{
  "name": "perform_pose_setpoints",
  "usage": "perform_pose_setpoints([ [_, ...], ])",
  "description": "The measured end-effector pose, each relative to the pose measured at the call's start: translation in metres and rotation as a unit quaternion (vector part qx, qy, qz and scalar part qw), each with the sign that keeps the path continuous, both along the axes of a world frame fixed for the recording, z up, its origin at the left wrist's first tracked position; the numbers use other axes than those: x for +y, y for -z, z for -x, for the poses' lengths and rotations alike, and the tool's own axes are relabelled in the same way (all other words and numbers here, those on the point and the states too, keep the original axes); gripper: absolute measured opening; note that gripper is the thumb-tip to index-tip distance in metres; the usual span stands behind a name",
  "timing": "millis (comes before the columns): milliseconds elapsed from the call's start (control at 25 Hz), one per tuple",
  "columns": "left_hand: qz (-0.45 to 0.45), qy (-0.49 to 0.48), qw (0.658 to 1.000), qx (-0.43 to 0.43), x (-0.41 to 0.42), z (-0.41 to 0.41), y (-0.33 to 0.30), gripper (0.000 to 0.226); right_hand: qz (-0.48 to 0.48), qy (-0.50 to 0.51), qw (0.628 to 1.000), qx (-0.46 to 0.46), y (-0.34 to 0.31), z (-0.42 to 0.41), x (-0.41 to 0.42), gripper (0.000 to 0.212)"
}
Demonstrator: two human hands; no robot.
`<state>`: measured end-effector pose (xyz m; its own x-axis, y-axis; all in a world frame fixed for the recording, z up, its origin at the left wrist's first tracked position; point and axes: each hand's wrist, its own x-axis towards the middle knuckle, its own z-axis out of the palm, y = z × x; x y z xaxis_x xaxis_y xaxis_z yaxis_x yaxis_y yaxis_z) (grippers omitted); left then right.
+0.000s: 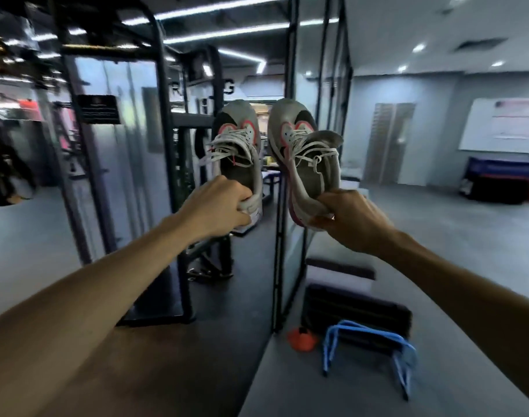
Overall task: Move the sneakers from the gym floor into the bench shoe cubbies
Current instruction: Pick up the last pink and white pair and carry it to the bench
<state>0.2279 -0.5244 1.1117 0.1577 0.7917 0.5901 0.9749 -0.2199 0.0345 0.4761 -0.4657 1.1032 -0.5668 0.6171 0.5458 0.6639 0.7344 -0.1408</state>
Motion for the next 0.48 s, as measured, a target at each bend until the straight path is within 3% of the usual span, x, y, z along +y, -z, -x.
perform_pose_setpoints([
  [360, 0.002, 0.235, 0.972, -0.001, 0.108, -0.270, -0.015, 0.038, 0.017, 0.202, 0.979, 0.028, -0.002, -0.274, -0.006, 0.011],
  [480, 0.025, 0.297, 0.954, -0.030, 0.151, -0.354, -0.007, 0.041, 0.004, 0.270, 0.962, 0.030, 0.003, -0.350, 0.004, 0.032],
])
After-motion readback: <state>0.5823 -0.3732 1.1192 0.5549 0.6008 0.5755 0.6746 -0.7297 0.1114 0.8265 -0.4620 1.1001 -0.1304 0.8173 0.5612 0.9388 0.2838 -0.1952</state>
